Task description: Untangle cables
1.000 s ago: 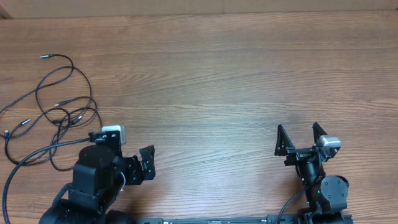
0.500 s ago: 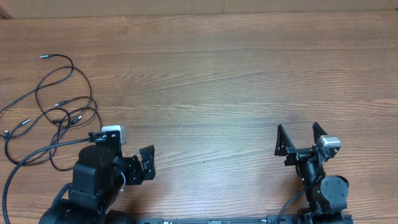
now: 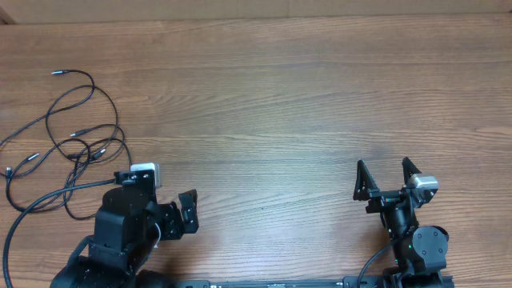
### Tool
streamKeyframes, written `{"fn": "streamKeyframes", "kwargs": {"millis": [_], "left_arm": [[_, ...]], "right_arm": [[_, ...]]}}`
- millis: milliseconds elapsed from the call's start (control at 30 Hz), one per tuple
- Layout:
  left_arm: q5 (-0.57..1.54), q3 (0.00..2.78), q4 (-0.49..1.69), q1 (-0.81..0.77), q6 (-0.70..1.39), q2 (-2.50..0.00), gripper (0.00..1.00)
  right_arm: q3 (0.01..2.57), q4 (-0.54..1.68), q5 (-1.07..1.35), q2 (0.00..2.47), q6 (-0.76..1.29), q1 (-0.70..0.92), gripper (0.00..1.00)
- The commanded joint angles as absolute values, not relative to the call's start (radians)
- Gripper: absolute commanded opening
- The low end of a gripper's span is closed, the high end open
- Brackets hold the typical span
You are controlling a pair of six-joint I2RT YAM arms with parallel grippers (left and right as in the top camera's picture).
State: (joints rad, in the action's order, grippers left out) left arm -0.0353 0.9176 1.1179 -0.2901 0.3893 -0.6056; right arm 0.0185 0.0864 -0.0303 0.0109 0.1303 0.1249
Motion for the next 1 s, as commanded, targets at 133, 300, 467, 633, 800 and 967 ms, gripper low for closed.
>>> {"fn": "streamKeyframes", "kwargs": {"millis": [133,300,467,633,800,967], "left_arm": [[-0.049,0.807,1.035,-0.223,0.374,-0.512,0.99],[0.042,0.624,0.850,-0.139,0.374,-0.376,0.99],[0.113,0.428,0.648,-0.083,0.374,-0.235,1.00],[0.132,0.260,0.433,-0.064,0.380,-0.106,1.00],[0.123,0.138,0.258,-0.063,0.381,-0.006,1.00],[0.120,0.022,-0.009,-0.049,0.352,-0.003,1.00]], "right_arm": [[0.008,0.081,-0.028,0.003,0.126,0.123,1.00],[0.008,0.081,-0.028,0.003,0.126,0.123,1.00],[0.008,0.081,-0.028,0.003,0.125,0.123,1.00],[0.008,0.081,-0.028,0.003,0.125,0.123,1.00],[0.008,0.081,-0.028,0.003,0.126,0.123,1.00],[0.008,0.081,-0.028,0.003,0.126,0.123,1.00]]}}
